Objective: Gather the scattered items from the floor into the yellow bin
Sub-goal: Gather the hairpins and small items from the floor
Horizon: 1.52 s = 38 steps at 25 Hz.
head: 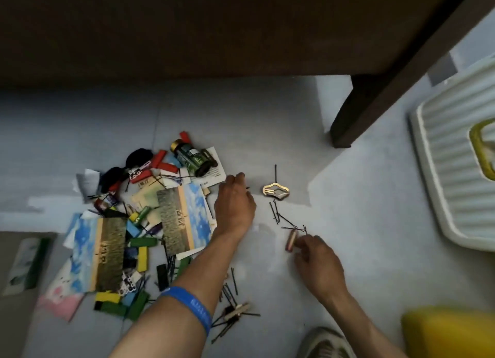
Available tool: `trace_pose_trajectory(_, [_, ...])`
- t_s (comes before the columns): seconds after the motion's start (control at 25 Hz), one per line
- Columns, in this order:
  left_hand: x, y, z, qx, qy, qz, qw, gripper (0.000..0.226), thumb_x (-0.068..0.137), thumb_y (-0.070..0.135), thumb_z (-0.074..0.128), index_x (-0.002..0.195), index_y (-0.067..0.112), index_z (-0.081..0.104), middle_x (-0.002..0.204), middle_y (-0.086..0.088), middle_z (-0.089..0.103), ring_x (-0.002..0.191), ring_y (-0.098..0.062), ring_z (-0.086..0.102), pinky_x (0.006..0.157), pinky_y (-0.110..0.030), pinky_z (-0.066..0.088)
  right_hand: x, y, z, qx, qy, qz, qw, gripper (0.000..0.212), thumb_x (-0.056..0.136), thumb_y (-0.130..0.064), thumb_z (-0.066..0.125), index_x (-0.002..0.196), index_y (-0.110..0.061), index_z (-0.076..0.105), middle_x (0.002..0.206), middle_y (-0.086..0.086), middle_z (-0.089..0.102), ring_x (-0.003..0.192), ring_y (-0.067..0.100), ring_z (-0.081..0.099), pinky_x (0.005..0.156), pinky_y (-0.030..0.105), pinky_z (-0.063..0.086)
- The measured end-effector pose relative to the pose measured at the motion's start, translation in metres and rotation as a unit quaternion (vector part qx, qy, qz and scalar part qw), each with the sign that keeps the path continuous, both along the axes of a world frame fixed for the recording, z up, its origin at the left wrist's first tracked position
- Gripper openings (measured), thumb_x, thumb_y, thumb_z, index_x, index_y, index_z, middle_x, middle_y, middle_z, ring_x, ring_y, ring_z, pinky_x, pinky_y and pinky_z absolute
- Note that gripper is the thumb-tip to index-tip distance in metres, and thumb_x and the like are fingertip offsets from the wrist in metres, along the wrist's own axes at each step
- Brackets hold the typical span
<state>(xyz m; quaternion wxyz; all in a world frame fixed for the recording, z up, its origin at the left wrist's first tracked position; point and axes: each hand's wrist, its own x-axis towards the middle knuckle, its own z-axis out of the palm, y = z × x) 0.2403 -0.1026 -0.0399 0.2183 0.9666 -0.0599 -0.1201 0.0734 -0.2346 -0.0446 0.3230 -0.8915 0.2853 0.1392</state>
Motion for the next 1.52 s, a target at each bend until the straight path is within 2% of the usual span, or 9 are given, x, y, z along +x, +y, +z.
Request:
trace_pose_trajectory(0.16, [0.005,0.007,-0.017,0.144,-0.025,-0.079,0.986,0.024,0.090,0.012,0.054,0.112,0.009,0.062,0.113,-0.010,0.059,0.109,-0.029,0.050,0.080,-0.037,0.045,0.017,0.000,0.006,-0.036,-0.080,-0.015,0.996,0.013,0.081,-0.015,0.064,0.090,-0.024,0.061,0.090,-0.004,0.062,0.082,0.023,0.062,0.061,0.028,0.040])
trace_pose_trajectory(0.32, [-0.007,0.010,-0.017,0.168,-0.008,-0.142,0.975,0.035,0.086,0.003,0.051,0.122,0.004,0.052,0.120,-0.015,0.054,0.112,-0.031,0.048,0.088,-0.038,0.043,0.084,0.001,0.012,-0.053,-0.127,0.048,0.989,0.035,0.086,-0.014,0.061,0.120,-0.020,0.057,0.119,0.002,0.057,0.103,0.026,0.055,0.076,0.038,0.051])
trace_pose_trajectory(0.44, [-0.016,0.017,-0.004,-0.020,0.041,-0.027,0.999,0.020,0.090,0.004,0.050,0.109,0.008,0.053,0.105,-0.013,0.062,0.098,-0.030,0.057,0.077,-0.034,0.043,0.118,0.003,0.005,-0.134,-0.063,0.148,0.978,0.046,0.091,-0.021,0.058,0.135,-0.015,0.049,0.132,0.007,0.051,0.111,0.031,0.050,0.089,0.042,0.047])
trace_pose_trajectory(0.56, [-0.024,0.018,0.007,-0.190,0.106,0.063,0.974,0.036,0.094,0.002,0.046,0.124,0.020,0.051,0.094,-0.001,0.060,0.089,-0.021,0.062,0.072,-0.024,0.045,0.122,0.001,-0.002,-0.147,-0.059,0.122,0.980,0.035,0.091,-0.027,0.061,0.120,-0.009,0.056,0.118,0.012,0.054,0.106,0.033,0.051,0.086,0.041,0.044])
trace_pose_trajectory(0.76, [-0.038,-0.002,0.008,-0.397,0.283,0.316,0.814,0.044,0.089,-0.010,0.031,0.097,0.013,0.068,0.082,-0.007,0.060,0.061,-0.018,0.060,0.054,-0.024,0.052,0.097,-0.014,0.001,0.091,-0.119,-0.124,0.981,0.019,0.087,-0.026,0.070,0.079,-0.012,0.061,0.078,0.003,0.068,0.074,0.020,0.063,0.065,0.029,0.048])
trace_pose_trajectory(0.92, [-0.047,-0.021,0.006,-0.195,0.226,0.208,0.932,0.015,0.087,0.026,0.054,0.092,0.020,0.066,0.084,0.008,0.064,0.085,-0.020,0.063,0.064,-0.026,0.046,0.051,-0.039,0.003,0.126,-0.127,-0.291,0.940,0.018,0.083,-0.034,0.074,0.077,-0.020,0.063,0.069,-0.006,0.069,0.070,0.017,0.068,0.064,0.027,0.047])
trace_pose_trajectory(1.04, [-0.051,-0.042,-0.007,-0.040,0.106,0.034,0.993,0.031,0.087,0.033,0.063,0.104,0.007,0.062,0.105,-0.010,0.061,0.102,-0.028,0.055,0.086,-0.037,0.045,0.025,-0.040,0.000,-0.002,-0.093,-0.203,0.975,0.022,0.086,-0.035,0.070,0.098,-0.017,0.065,0.094,-0.001,0.066,0.089,0.024,0.062,0.073,0.030,0.044])
trace_pose_trajectory(1.4, [-0.046,-0.035,-0.012,0.167,-0.003,-0.236,0.957,0.023,0.087,0.003,0.048,0.106,0.003,0.060,0.110,-0.015,0.062,0.107,-0.031,0.052,0.082,-0.036,0.043,0.009,-0.011,-0.002,-0.204,-0.034,0.058,0.977,0.020,0.085,-0.012,0.064,0.099,-0.022,0.073,0.094,0.003,0.068,0.077,0.028,0.062,0.061,0.030,0.047])
trace_pose_trajectory(1.52, [-0.043,-0.022,-0.011,0.103,0.031,-0.177,0.978,0.020,0.088,0.018,0.053,0.096,0.003,0.063,0.099,-0.013,0.066,0.096,-0.027,0.058,0.075,-0.035,0.045,0.012,-0.010,0.000,-0.257,-0.016,0.131,0.958,0.013,0.070,-0.004,0.074,0.080,-0.013,0.072,0.076,0.007,0.066,0.060,0.030,0.061,0.049,0.031,0.045])
